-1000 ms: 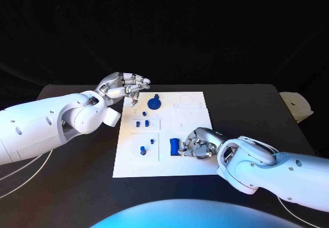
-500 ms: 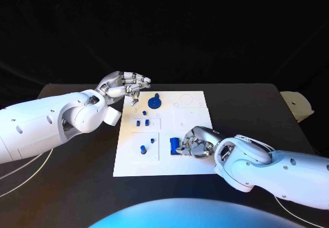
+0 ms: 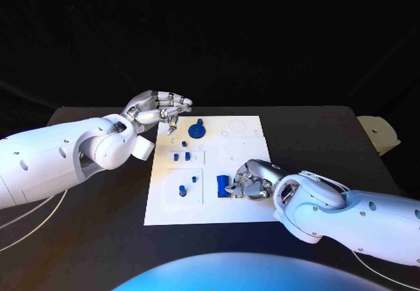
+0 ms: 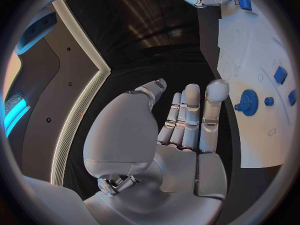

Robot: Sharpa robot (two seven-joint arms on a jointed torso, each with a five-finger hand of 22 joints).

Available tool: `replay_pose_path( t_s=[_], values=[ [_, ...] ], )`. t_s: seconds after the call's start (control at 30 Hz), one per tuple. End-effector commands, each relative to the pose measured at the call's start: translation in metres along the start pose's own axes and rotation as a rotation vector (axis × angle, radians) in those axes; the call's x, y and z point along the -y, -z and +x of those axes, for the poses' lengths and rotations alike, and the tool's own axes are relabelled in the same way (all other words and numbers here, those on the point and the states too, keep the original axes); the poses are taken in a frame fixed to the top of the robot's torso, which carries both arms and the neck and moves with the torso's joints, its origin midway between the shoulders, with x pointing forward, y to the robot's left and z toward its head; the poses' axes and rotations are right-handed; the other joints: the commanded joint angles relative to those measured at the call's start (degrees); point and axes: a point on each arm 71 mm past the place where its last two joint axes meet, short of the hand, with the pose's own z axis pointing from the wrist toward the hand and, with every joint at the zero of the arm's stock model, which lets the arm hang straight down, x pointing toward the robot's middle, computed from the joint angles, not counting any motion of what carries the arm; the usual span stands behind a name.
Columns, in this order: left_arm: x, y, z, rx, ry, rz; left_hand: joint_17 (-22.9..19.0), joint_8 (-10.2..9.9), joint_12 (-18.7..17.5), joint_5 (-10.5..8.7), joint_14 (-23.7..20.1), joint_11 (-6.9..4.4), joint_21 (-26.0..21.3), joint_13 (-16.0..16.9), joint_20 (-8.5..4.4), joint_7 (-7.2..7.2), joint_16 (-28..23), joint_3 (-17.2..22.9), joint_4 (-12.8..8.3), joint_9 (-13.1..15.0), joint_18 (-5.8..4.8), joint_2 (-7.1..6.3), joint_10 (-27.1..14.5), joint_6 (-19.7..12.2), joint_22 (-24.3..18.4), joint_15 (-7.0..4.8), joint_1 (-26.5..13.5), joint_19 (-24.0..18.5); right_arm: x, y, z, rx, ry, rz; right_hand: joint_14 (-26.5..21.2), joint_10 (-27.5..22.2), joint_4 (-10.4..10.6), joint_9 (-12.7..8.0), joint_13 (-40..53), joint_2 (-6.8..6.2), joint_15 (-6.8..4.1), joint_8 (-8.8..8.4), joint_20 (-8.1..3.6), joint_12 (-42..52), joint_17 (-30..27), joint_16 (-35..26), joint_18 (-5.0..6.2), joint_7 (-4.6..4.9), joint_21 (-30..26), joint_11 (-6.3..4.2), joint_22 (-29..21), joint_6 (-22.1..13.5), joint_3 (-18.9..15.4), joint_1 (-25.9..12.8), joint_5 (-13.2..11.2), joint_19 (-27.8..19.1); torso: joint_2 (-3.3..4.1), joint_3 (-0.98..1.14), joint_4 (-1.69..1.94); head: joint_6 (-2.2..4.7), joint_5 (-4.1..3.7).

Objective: Assemble the parts on the task board

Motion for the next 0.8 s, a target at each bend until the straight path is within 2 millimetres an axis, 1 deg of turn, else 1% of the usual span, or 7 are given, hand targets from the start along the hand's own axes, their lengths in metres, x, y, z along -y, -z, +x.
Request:
replay_pose_path(
  t_s=[0.03, 0.27, 0.4, 0.47, 0.53, 0.67, 0.8],
  values=[
    [0.001, -0.001, 0.002, -0.015, 0.011, 0.011, -0.1, 0.2, 0.2, 0.24, -0.2, -0.04, -0.1, -0.1, -0.05, 1.32, -0.2, 0.0, 0.4, 0.1, 0.12, 0.42, -0.5, -0.3, 0.0, 0.14, 0.0, -0.1, 0.0, 0.001, -0.002, 0.03, 0.015, -0.006, 5.1, 2.4, 0.0, 0.1, 10.5, 0.14, -0.29, 0.4, -0.25, 0.3, 10.5, 0.1, -0.39, -0.41, 0.3, -0.46, 15.1, -0.2, 0.5, 0.4, -0.1, 6.0, 0.0, -0.01, -0.06, 0.06, -0.17],
    [0.001, 0.0, 0.002, -0.015, 0.011, 0.011, -0.1, 0.2, 0.2, 0.24, -0.2, -0.04, -0.1, -0.1, -0.05, 1.32, -0.2, 0.0, 0.4, 0.1, 0.12, 0.42, -0.5, -0.3, 0.0, 0.14, 0.0, -0.1, 0.005, 0.011, -0.01, 0.081, -0.033, -0.036, 5.1, 1.8, -0.1, 0.0, 9.8, -0.05, -0.27, 0.13, -0.27, -0.8, 10.3, -0.1, -0.39, -0.23, 0.3, -0.35, 15.1, -0.9, 0.7, 0.8, 0.3, 6.0, -0.06, -0.05, -0.09, 0.21, -0.57],
    [0.001, 0.0, 0.002, -0.014, 0.011, 0.011, -0.1, 0.4, 0.3, 0.23, -0.2, -0.03, -0.3, -0.1, -0.04, 1.34, -0.2, 0.0, 0.4, 0.1, 0.14, 0.45, -0.6, -0.4, -0.2, 0.15, 0.1, -0.1, 0.018, 0.023, -0.021, 0.106, -0.059, -0.032, 5.0, 1.0, -0.1, -0.8, 9.2, -0.88, 0.32, -1.41, 0.1, -1.9, 9.8, -0.3, -0.39, 0.74, 0.3, 0.43, 15.1, -3.0, 0.8, 1.7, 0.4, 6.0, -0.08, -0.08, -0.17, 0.25, -1.08],
    [0.001, 0.0, 0.001, -0.013, 0.011, 0.012, -0.1, 0.4, 0.3, 0.23, -0.2, -0.03, -0.3, -0.1, -0.04, 1.34, -0.2, 0.0, 0.4, 0.1, 0.14, 0.45, -0.6, -0.4, -0.2, 0.15, 0.1, -0.1, 0.024, 0.029, -0.026, 0.117, -0.057, -0.024, 4.9, 0.8, 0.0, -1.7, 9.0, -1.48, 0.98, -3.19, 0.58, -2.3, 9.7, -0.4, -0.39, 1.71, 0.3, 1.24, 15.1, -4.7, 0.8, 2.0, 0.5, 6.0, -0.06, -0.08, -0.17, 0.36, -1.36],
    [0.002, 0.001, 0.002, -0.014, 0.011, 0.012, -0.1, 0.4, 0.3, 0.23, -0.2, -0.03, -0.3, -0.1, -0.04, 1.34, -0.2, 0.0, 0.4, 0.1, 0.14, 0.45, -0.6, -0.4, -0.2, 0.15, 0.1, -0.1, 0.031, 0.035, -0.03, 0.129, -0.047, -0.014, 4.9, 0.7, -0.1, -2.0, 8.9, -1.95, 1.24, -3.8, 0.83, -2.5, 9.6, -0.4, -0.39, 2.01, 0.3, 1.52, 15.1, -4.9, 0.6, 2.2, 0.4, 6.0, -0.06, -0.06, -0.21, 0.48, -1.65],
    [0.002, 0.001, 0.002, -0.015, 0.011, 0.014, -0.1, 0.4, 0.3, 0.23, -0.2, -0.03, -0.3, -0.1, -0.04, 1.34, -0.2, 0.0, 0.4, 0.1, 0.14, 0.45, -0.6, -0.4, -0.2, 0.15, 0.1, -0.1, 0.043, 0.044, -0.037, 0.146, -0.013, 0.011, 4.9, 0.6, 0.0, -2.3, 8.8, -2.25, 1.4, -4.17, 0.99, -2.7, 9.6, -0.4, -0.39, 2.19, 0.3, 1.69, 15.1, -4.9, 0.4, 2.2, 0.3, 6.0, -0.04, -0.01, -0.33, 0.52, -2.01],
    [0.002, 0.002, 0.002, -0.016, 0.011, 0.015, -0.1, 0.4, 0.3, 0.23, -0.2, -0.03, -0.3, -0.1, -0.04, 1.34, -0.2, 0.0, 0.4, 0.1, 0.14, 0.45, -0.6, -0.4, -0.2, 0.15, 0.1, -0.1, 0.056, 0.05, -0.041, 0.156, 0.032, 0.043, 4.9, 0.6, 0.1, -2.4, 8.8, -2.62, 1.53, -4.32, 1.17, -2.7, 9.8, -0.3, -0.39, 2.24, 0.3, 1.78, 15.1, -4.4, 0.0, 2.0, -0.1, 6.0, -0.06, -0.13, -0.36, 0.55, -2.05]
  ],
)
